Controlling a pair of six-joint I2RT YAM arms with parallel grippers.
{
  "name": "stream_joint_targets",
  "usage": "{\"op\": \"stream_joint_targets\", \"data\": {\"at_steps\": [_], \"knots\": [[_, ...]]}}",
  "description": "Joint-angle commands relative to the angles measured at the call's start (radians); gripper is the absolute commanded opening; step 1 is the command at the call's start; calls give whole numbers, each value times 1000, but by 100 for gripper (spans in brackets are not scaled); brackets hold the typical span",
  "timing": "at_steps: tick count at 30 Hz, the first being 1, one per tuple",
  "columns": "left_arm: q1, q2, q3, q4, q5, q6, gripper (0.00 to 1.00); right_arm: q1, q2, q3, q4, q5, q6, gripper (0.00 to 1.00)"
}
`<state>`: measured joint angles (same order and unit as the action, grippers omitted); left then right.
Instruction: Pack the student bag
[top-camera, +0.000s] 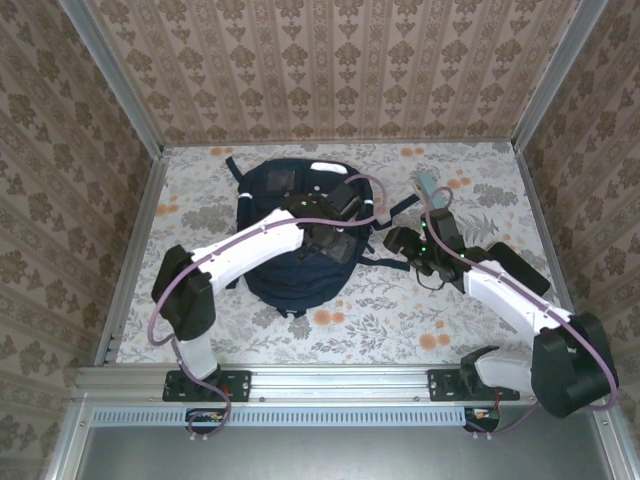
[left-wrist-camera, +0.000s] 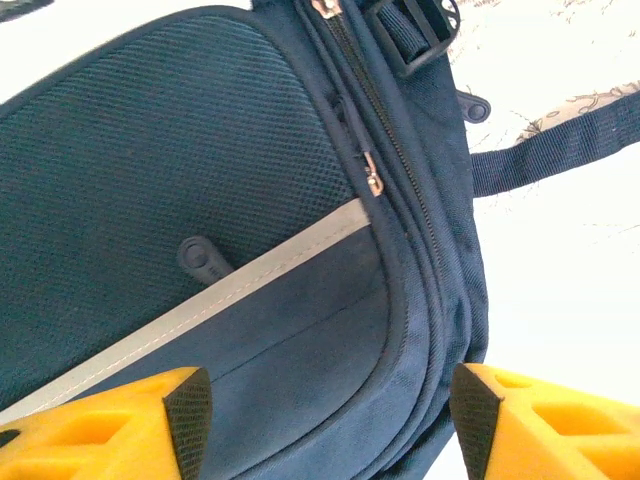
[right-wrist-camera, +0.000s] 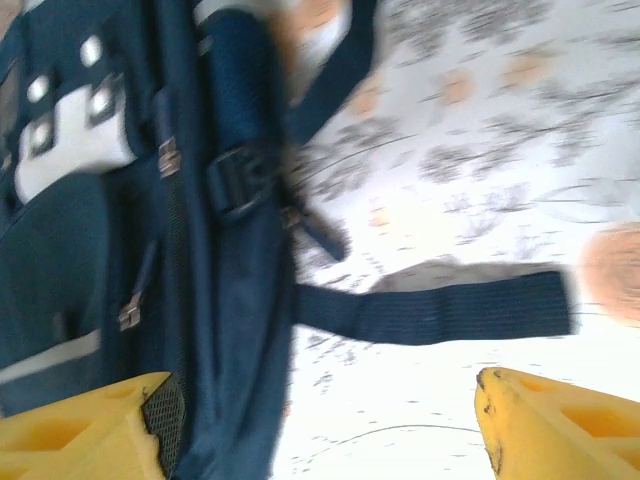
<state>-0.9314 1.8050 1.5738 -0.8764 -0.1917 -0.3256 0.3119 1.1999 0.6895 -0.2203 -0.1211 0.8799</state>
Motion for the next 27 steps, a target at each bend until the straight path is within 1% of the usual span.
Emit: {"op": "stream_joint_targets", "data": {"at_steps": [1,5,8,12,15,18,20,22,27], "knots": [[-15,55,67,-80,-50,30,65,-43,-44,-35,-86,30,-30,80],[-15,104,102,-82,-12,36,63,-65,-62,-42,-91,18,-36,81],[-19,133,113,-85,-14,31,61,-65,-53,-39,-81,4,-38,82],[-23,156,119,-101,-57,27,58,-65,-35,-35,-72,-11,-38,82],[-29,181,131,-127,-111,21,56,-65,-19,-33,-64,-18,-38,82],[-33,200,142,-139,-126,24,55,-64,-6,-31,-54,-26,-37,82],[-36,207,143,-136,-127,26,50,-65,-1,-30,-49,-29,-37,83],[-37,207,144,-135,-139,24,39,-64,4,-24,-48,-35,-41,83],[-35,155,114,-105,-166,44,21,-64,42,10,-35,-111,-91,81]]}}
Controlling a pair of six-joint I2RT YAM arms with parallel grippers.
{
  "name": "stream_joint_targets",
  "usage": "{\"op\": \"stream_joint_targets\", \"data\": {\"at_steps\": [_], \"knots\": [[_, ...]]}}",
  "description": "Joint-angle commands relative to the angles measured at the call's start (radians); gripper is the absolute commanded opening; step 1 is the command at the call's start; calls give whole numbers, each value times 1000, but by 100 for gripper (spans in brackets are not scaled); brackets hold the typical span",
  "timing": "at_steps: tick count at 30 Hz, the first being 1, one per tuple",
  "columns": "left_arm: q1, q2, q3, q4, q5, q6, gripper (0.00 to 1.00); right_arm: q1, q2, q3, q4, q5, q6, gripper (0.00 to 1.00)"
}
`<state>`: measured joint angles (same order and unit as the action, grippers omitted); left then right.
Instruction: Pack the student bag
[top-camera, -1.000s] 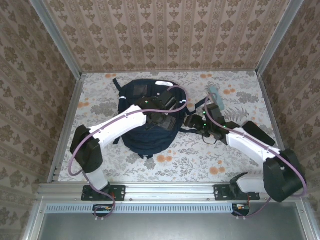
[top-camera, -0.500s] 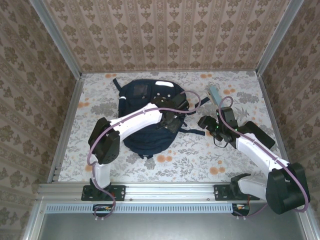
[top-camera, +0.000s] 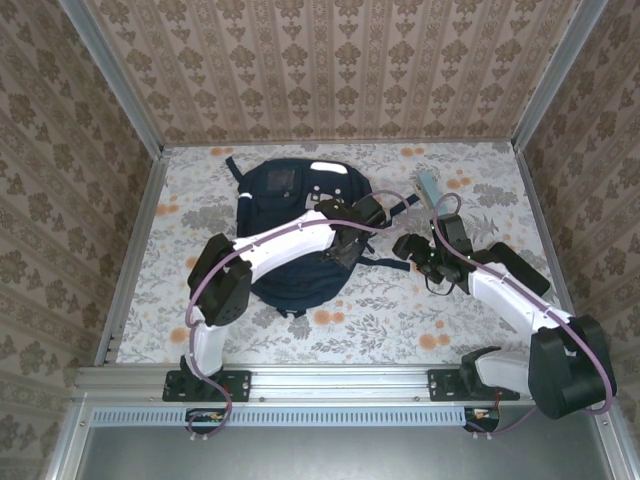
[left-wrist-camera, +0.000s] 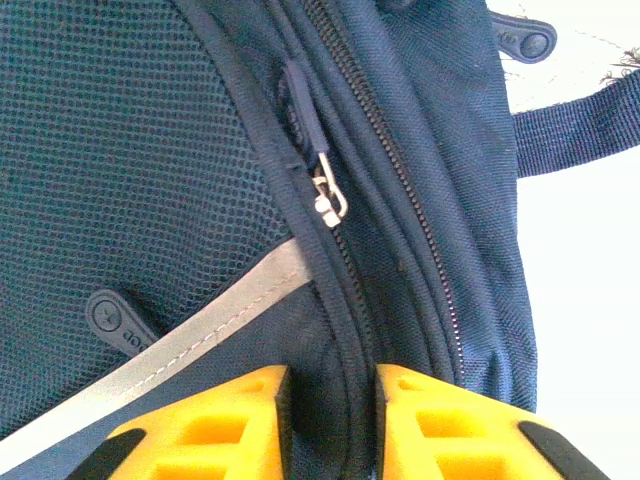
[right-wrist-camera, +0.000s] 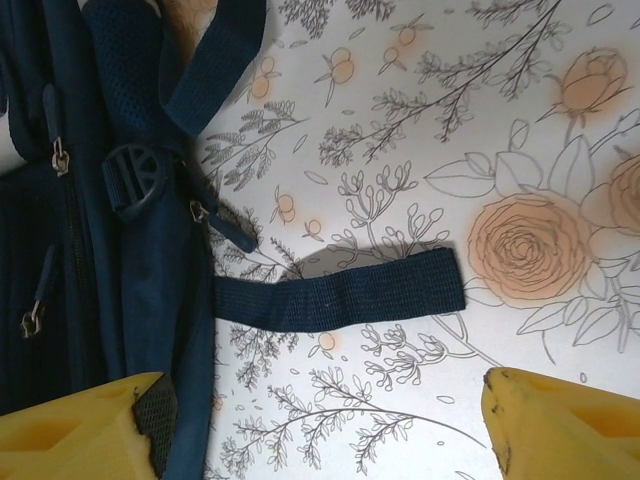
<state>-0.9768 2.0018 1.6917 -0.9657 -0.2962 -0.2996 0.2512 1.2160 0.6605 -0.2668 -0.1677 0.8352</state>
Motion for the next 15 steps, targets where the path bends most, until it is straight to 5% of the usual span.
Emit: {"op": "stream_joint_targets", "data": {"at_steps": [1,7,15], "knots": [[11,-61,-17,-6,-65,22,18,-3,41,50,18,-91,-59,80],[19,-225,-152,131,-12,51,9,2,152,156,62,-245,-102,71],[49,-361,-254,242,41,43,6,64,370,386,54,-291,-128,56]]}}
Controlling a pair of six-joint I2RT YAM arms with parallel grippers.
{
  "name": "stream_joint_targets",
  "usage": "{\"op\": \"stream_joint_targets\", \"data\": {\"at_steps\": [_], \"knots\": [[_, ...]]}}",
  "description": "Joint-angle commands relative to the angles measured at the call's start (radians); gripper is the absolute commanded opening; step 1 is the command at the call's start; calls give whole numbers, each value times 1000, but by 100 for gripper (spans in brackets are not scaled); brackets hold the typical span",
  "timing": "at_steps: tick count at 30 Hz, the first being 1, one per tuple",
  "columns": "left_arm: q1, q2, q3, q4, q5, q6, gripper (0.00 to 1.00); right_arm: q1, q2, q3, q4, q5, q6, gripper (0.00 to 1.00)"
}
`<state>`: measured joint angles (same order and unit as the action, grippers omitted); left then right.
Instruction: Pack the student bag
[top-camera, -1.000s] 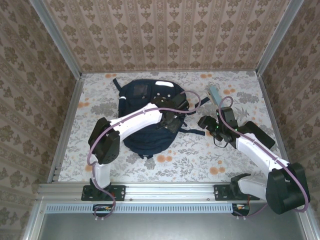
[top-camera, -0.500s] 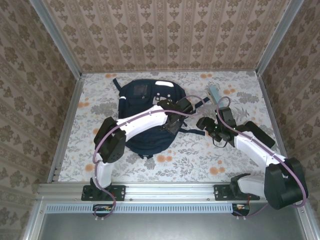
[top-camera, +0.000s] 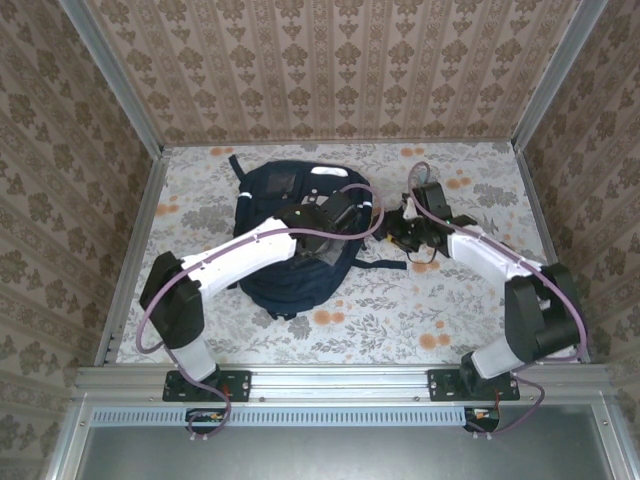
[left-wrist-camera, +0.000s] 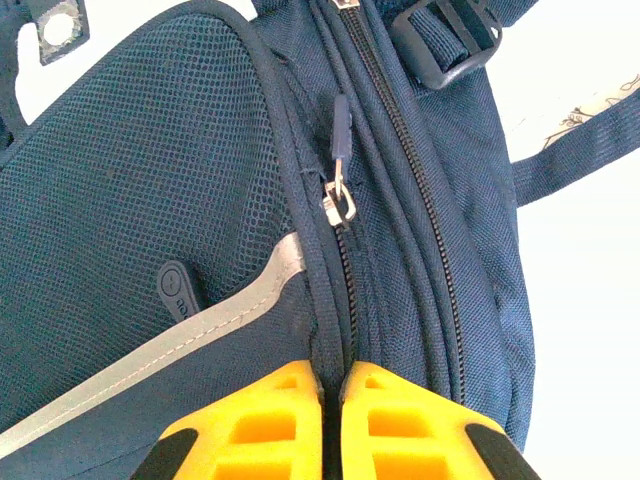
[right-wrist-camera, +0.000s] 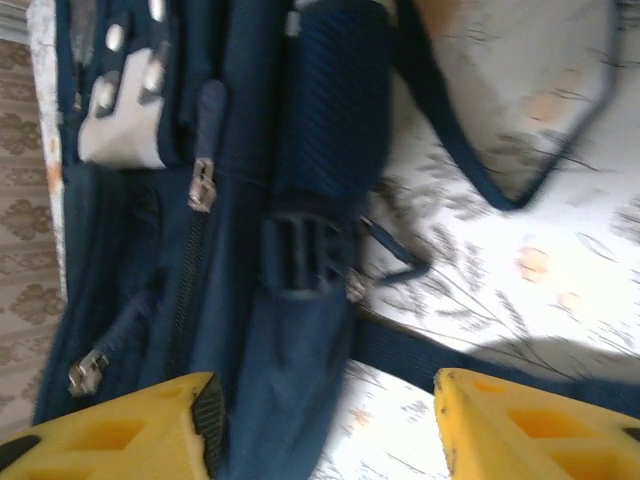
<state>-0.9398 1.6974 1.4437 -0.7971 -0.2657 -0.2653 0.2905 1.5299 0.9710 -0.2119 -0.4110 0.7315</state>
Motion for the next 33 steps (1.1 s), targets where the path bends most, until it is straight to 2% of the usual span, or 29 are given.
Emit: {"op": "stream_joint_targets", "data": {"at_steps": [1,5,10,17,20,25,33], "knots": [[15,-62,-9,76,19,8,6,36,87,108,-7,-45,-23,53],[19,-62,-13,71,24,6,5,82,187,227,-74,33,-18,43],[20,-67,-23,76,38,-3,5,88,266,316,-108,104,-3,39],[20,-63,-32,88,58,-13,5,89,394,464,-198,138,-69,32],[19,-64,-35,93,64,-13,5,90,422,495,-230,182,-84,31],[19,-61,-40,105,77,-15,5,90,452,524,-238,167,-111,30],[19,-55,-46,107,82,-22,5,90,474,559,-269,182,-145,21]]}}
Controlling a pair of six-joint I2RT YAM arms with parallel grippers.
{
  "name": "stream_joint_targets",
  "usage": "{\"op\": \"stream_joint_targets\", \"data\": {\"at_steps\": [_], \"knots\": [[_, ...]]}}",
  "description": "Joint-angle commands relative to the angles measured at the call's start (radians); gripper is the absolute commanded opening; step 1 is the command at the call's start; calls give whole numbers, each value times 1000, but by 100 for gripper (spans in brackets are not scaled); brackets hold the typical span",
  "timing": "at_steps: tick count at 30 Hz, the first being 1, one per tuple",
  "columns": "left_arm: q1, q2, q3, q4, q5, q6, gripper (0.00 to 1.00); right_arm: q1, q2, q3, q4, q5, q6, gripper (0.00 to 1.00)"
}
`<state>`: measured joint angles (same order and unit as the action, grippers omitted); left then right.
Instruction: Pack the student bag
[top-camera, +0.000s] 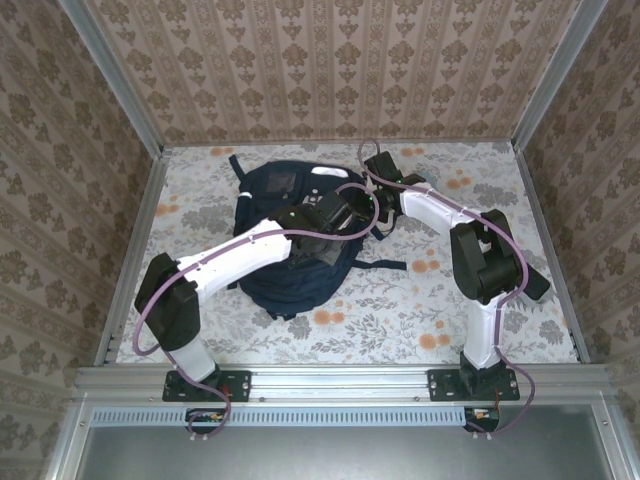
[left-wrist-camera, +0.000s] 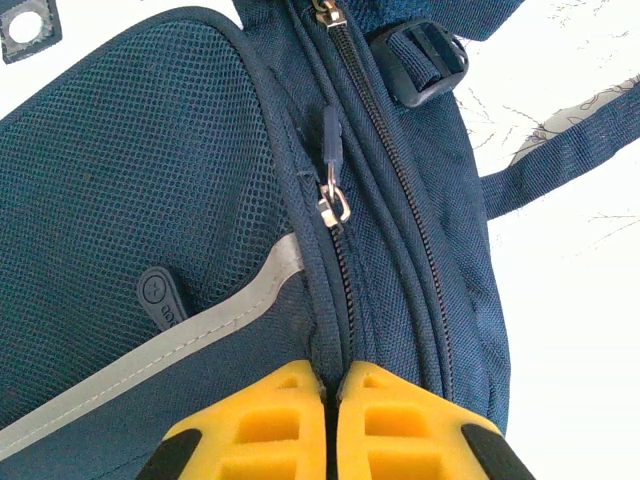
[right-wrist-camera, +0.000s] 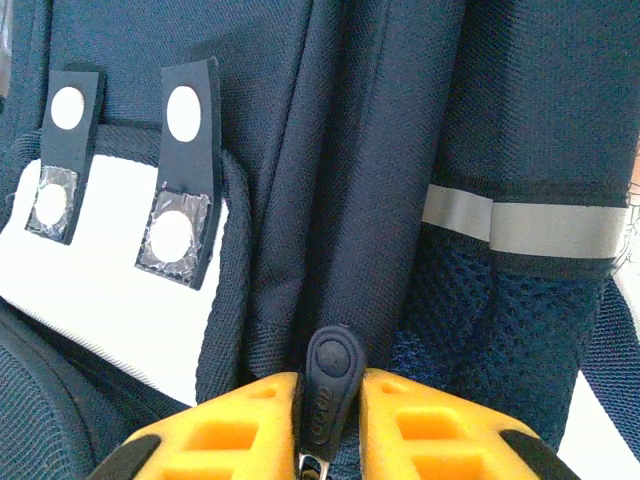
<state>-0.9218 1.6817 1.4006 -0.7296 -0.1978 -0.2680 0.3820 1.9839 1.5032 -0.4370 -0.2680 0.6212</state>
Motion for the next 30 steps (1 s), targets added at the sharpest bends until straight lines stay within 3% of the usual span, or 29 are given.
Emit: {"op": "stream_joint_targets", "data": {"at_steps": [1,13,20,30], "knots": [[3,-40,-3,40,14,-19,5,-2,17,27,-46,42,-40,20],[3,-41,-11,43,20,-25,4,-1,15,41,-53,93,-98,22],[2,-42,-14,47,24,-29,3,-2,23,51,-35,70,-104,31],[3,-43,-18,46,25,-34,3,-4,52,71,-39,55,-89,21]]}}
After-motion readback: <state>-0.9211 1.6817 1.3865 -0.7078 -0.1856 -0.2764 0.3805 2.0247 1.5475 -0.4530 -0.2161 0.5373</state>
